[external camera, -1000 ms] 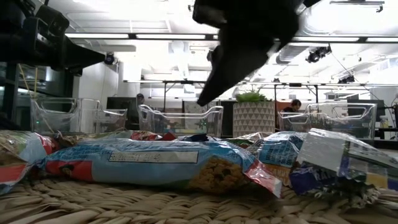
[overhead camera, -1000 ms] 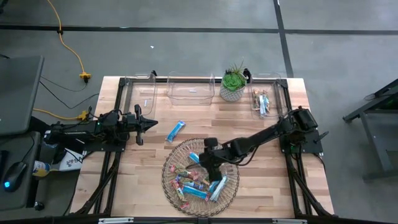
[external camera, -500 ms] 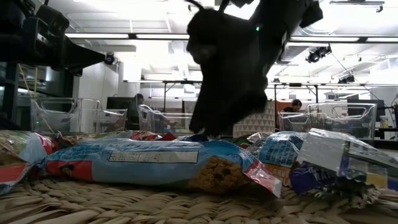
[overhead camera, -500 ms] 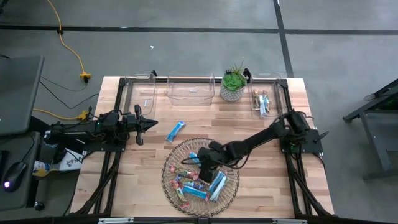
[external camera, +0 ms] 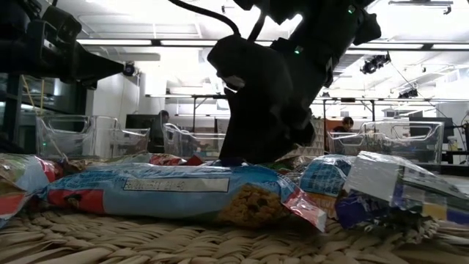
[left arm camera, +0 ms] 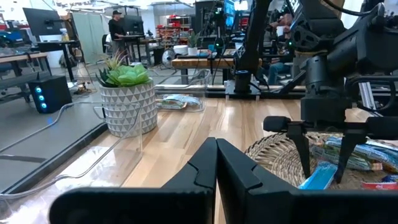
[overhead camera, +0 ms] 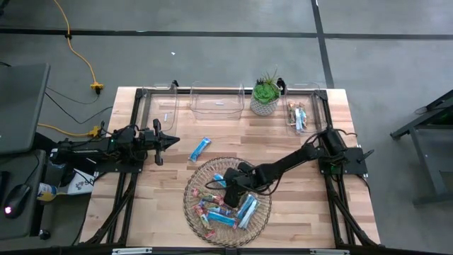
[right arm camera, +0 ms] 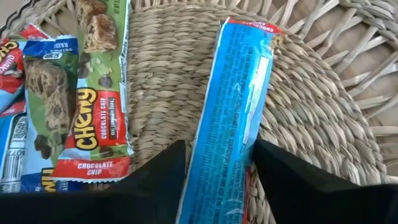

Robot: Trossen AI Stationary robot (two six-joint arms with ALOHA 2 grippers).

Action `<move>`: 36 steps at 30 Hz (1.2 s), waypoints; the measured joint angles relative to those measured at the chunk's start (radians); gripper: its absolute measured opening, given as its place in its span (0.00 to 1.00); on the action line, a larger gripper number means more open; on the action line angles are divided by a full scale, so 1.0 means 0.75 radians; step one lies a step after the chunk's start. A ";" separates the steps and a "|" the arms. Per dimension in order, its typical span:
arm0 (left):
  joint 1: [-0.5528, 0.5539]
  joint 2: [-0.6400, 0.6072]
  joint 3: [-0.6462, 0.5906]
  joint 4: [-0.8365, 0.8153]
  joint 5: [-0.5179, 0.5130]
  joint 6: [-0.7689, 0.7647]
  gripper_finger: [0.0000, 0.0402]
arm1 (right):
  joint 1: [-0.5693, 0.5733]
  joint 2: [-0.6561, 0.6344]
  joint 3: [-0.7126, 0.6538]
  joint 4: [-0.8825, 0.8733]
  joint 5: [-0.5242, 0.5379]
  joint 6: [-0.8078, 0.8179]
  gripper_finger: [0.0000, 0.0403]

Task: Pick and place Granola Bars by type
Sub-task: Put the red granola bar into the middle transparent bin

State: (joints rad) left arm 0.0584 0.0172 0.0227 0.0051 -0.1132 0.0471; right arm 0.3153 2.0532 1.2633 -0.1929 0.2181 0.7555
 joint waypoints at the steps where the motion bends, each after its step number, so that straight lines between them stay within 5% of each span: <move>1: 0.000 0.000 0.000 0.000 0.000 0.000 0.01 | -0.001 0.008 0.000 0.001 0.002 0.000 0.43; 15: 0.000 0.000 0.000 0.000 0.000 0.000 0.01 | -0.003 0.031 0.001 0.006 -0.006 -0.005 0.19; 36: 0.000 0.000 0.000 0.000 0.000 -0.001 0.01 | -0.084 -0.283 -0.006 0.116 -0.281 -0.146 0.16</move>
State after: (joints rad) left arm 0.0586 0.0174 0.0227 0.0051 -0.1131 0.0467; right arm 0.2526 1.8407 1.2587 -0.1056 0.0070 0.6459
